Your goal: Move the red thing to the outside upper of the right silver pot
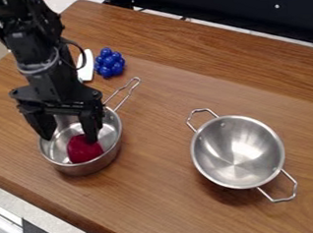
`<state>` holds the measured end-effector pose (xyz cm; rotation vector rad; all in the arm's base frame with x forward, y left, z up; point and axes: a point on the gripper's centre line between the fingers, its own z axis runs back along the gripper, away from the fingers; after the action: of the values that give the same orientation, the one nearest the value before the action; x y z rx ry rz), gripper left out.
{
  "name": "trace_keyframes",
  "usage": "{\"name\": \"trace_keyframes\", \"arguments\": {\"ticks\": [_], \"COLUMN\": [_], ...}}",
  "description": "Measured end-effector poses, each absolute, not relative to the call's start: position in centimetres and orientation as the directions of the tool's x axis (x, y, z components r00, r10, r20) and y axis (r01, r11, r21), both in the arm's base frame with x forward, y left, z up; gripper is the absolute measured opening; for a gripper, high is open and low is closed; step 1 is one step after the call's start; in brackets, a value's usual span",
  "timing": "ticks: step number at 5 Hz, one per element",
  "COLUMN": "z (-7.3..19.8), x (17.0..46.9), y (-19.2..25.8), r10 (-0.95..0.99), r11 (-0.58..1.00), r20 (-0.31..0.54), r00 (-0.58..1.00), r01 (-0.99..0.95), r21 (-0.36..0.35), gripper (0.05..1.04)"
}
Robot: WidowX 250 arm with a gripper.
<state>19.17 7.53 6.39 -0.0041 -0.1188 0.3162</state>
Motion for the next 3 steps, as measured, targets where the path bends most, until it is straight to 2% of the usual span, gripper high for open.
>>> {"name": "trace_keyframes", "arguments": {"ticks": [3], "z": [5.1], "x": [19.1], "y": [7.1], "r10": [0.309], "r11": [0.950], "r20": [0.130], "r00": [0.942], "r01": [-0.312], "r21": [-0.002], "gripper": [0.998]}}
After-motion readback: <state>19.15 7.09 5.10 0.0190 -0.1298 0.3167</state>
